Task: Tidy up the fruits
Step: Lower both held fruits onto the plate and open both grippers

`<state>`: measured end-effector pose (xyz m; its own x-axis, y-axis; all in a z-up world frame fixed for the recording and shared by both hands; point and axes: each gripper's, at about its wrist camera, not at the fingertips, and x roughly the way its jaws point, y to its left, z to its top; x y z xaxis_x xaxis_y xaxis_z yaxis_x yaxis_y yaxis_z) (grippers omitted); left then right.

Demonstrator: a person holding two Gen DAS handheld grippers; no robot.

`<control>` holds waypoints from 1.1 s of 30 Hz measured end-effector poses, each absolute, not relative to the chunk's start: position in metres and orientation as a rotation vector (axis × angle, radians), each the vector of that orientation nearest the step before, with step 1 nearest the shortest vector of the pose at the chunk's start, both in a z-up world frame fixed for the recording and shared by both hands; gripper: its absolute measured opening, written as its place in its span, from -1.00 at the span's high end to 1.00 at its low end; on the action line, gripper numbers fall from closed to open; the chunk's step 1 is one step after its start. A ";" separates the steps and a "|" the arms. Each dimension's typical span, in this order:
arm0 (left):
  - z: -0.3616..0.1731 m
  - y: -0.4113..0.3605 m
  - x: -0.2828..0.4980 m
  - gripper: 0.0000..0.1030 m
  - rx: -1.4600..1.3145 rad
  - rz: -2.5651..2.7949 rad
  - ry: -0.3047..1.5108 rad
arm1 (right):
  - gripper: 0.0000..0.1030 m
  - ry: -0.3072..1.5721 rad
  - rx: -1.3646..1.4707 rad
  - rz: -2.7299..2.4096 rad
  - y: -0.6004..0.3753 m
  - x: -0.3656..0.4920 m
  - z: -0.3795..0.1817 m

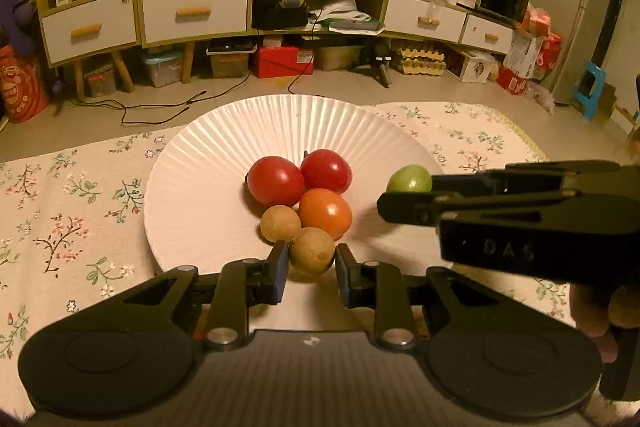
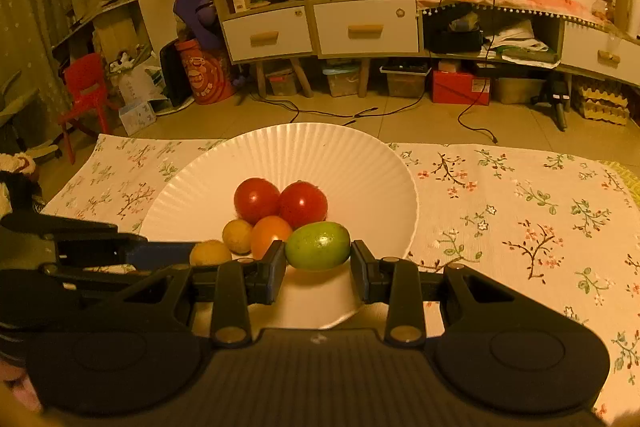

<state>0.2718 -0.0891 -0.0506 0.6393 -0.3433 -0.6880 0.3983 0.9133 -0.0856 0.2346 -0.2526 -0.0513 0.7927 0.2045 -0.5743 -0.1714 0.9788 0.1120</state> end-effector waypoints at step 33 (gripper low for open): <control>-0.043 -0.088 0.266 -0.04 0.155 -0.462 0.732 | 0.09 0.625 0.031 0.225 -0.240 0.239 -0.039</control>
